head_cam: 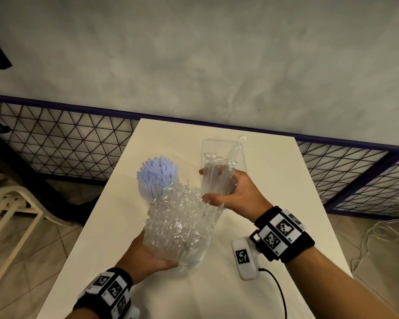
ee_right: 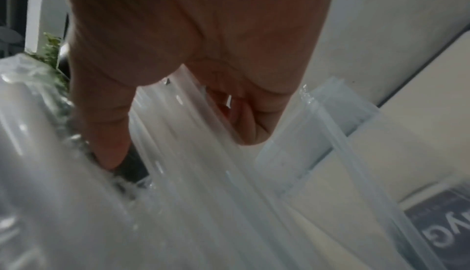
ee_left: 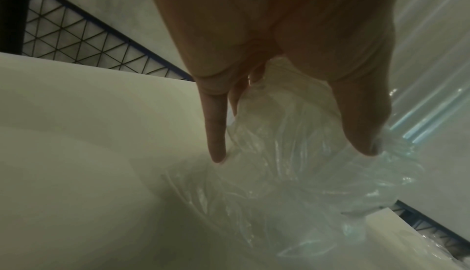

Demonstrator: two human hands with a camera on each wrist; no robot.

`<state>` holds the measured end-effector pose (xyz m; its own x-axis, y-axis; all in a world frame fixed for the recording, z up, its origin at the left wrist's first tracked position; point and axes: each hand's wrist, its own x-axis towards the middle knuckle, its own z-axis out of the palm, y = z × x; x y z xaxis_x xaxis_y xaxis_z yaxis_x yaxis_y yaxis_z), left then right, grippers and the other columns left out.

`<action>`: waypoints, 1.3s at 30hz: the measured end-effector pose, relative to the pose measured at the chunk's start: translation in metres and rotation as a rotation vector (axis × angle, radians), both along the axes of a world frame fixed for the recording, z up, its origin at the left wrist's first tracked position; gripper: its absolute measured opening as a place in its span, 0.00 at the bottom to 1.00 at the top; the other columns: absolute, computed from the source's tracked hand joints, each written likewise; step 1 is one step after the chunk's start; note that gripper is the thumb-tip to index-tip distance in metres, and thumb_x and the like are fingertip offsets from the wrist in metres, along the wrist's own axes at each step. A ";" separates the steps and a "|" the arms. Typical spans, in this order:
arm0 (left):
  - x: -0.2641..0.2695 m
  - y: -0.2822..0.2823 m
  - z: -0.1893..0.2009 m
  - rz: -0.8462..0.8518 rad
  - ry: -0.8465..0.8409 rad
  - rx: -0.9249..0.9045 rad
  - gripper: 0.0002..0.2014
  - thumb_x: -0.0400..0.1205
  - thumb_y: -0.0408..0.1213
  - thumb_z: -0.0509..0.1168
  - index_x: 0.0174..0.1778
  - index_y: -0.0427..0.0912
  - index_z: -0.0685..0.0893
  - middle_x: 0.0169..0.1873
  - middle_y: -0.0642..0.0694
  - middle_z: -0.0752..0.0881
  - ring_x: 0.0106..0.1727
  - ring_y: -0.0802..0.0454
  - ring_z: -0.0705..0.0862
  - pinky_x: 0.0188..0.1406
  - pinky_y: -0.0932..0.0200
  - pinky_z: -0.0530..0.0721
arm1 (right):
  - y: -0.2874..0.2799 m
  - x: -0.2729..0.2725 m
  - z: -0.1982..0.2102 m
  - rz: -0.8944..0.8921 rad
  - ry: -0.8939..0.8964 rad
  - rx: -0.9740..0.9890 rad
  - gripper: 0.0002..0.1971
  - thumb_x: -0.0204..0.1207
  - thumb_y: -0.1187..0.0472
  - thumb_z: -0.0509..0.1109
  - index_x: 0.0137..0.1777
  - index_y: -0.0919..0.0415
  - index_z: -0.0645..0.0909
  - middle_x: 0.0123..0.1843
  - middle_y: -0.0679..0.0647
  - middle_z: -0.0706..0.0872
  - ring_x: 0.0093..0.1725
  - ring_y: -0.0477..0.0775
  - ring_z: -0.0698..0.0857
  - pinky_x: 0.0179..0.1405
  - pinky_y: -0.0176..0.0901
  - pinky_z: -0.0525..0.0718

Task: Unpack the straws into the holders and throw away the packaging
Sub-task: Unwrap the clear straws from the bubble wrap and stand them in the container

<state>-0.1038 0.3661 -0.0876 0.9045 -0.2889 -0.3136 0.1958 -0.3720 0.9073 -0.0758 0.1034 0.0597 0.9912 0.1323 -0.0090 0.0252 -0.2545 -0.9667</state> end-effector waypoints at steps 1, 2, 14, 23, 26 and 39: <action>0.000 0.000 0.002 0.001 -0.004 -0.004 0.44 0.53 0.39 0.88 0.66 0.49 0.77 0.50 0.75 0.85 0.52 0.78 0.83 0.44 0.88 0.74 | 0.002 0.000 -0.001 0.015 0.019 0.001 0.22 0.66 0.63 0.85 0.59 0.50 0.86 0.56 0.43 0.91 0.57 0.45 0.89 0.59 0.43 0.86; 0.000 0.000 0.002 0.002 -0.006 -0.006 0.45 0.53 0.39 0.88 0.66 0.49 0.76 0.50 0.76 0.85 0.52 0.79 0.82 0.44 0.88 0.73 | 0.005 0.000 -0.001 0.023 0.029 0.003 0.19 0.67 0.65 0.84 0.56 0.52 0.87 0.54 0.43 0.92 0.56 0.45 0.90 0.57 0.41 0.86; -0.001 0.003 -0.005 0.016 0.010 -0.026 0.49 0.48 0.47 0.88 0.66 0.51 0.78 0.54 0.67 0.88 0.56 0.70 0.85 0.57 0.75 0.78 | 0.020 0.011 0.065 -0.245 -0.242 0.316 0.08 0.75 0.72 0.75 0.44 0.60 0.80 0.35 0.55 0.84 0.31 0.55 0.85 0.36 0.47 0.87; -0.001 0.000 -0.003 0.034 0.004 0.007 0.46 0.49 0.43 0.88 0.64 0.52 0.78 0.52 0.61 0.88 0.52 0.78 0.83 0.43 0.86 0.74 | -0.033 0.059 0.149 -0.380 -0.553 0.556 0.09 0.74 0.74 0.74 0.44 0.62 0.78 0.35 0.58 0.81 0.30 0.57 0.81 0.36 0.49 0.83; -0.001 0.001 -0.005 0.037 0.010 -0.001 0.45 0.49 0.41 0.88 0.64 0.51 0.79 0.51 0.58 0.89 0.52 0.75 0.84 0.44 0.83 0.76 | -0.035 0.084 0.117 -0.567 -0.479 0.516 0.11 0.70 0.71 0.77 0.45 0.62 0.78 0.39 0.63 0.81 0.31 0.58 0.82 0.36 0.48 0.85; -0.001 0.004 -0.011 0.029 0.065 -0.039 0.47 0.46 0.47 0.89 0.62 0.43 0.81 0.52 0.51 0.91 0.53 0.57 0.89 0.60 0.55 0.85 | -0.060 0.108 0.014 -0.643 0.160 -0.020 0.56 0.67 0.37 0.80 0.87 0.55 0.53 0.87 0.55 0.61 0.83 0.57 0.66 0.79 0.52 0.68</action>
<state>-0.1050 0.3703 -0.0982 0.8909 -0.2760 -0.3607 0.2645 -0.3302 0.9061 0.0318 0.0434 0.0732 0.8588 -0.4871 -0.1590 -0.2812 -0.1886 -0.9409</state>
